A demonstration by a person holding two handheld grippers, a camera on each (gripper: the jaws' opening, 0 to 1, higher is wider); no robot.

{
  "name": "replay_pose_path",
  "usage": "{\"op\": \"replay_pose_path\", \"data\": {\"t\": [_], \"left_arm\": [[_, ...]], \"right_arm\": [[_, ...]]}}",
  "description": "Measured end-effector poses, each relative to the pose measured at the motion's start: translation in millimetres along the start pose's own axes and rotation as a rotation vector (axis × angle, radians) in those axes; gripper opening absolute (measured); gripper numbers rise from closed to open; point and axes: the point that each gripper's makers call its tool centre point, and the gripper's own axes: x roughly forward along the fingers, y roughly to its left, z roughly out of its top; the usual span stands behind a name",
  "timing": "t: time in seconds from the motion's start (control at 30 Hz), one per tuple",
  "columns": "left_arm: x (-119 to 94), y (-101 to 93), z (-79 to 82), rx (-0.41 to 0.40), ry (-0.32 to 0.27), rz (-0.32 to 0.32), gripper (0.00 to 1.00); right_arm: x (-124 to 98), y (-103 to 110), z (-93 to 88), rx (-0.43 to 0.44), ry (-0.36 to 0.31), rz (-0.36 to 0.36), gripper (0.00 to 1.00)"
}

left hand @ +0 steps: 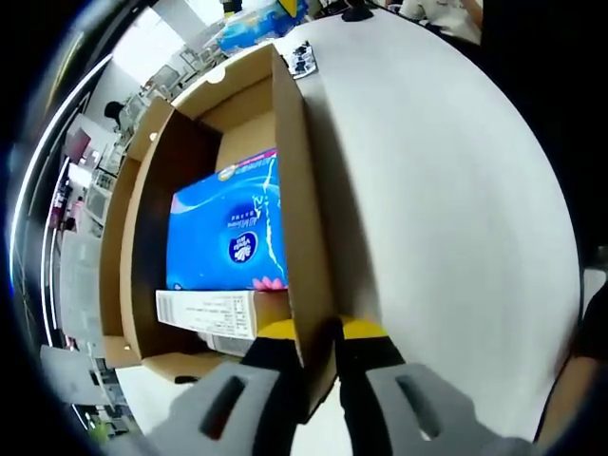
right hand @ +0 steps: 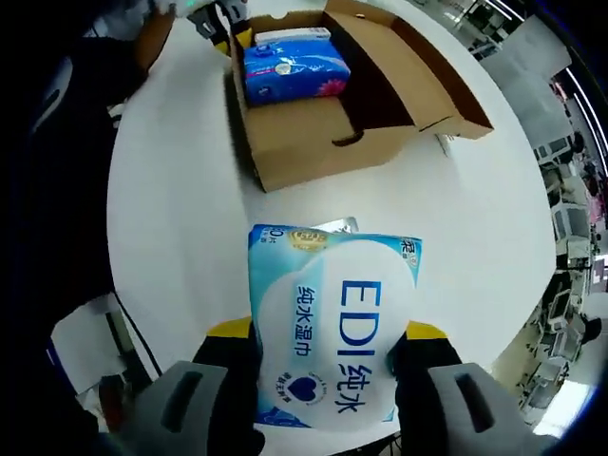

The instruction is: Operate the shoe box by opening the lid, removing the specified soft item, and placing it in the target area until the item is outside and the box remains undamaged.

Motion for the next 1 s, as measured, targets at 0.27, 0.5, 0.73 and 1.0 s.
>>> {"op": "replay_pose_path", "data": {"t": [0.27, 0.5, 0.73, 1.0], "left_arm": [[0, 0.3, 0.6, 0.000, 0.001, -0.001, 0.10], [0, 0.5, 1.2, -0.002, 0.002, 0.001, 0.10], [0, 0.5, 1.7, -0.002, 0.003, 0.001, 0.10], [0, 0.3, 2.0, -0.001, 0.002, 0.001, 0.10]], "right_arm": [[11, 2, -3.1, -0.099, 0.019, 0.018, 0.56], [16, -2, -4.2, -0.123, 0.031, 0.000, 0.56], [19, 1, 1.2, -0.159, 0.019, 0.013, 0.55], [29, 2, -5.2, -0.196, 0.063, 0.032, 0.55]]}}
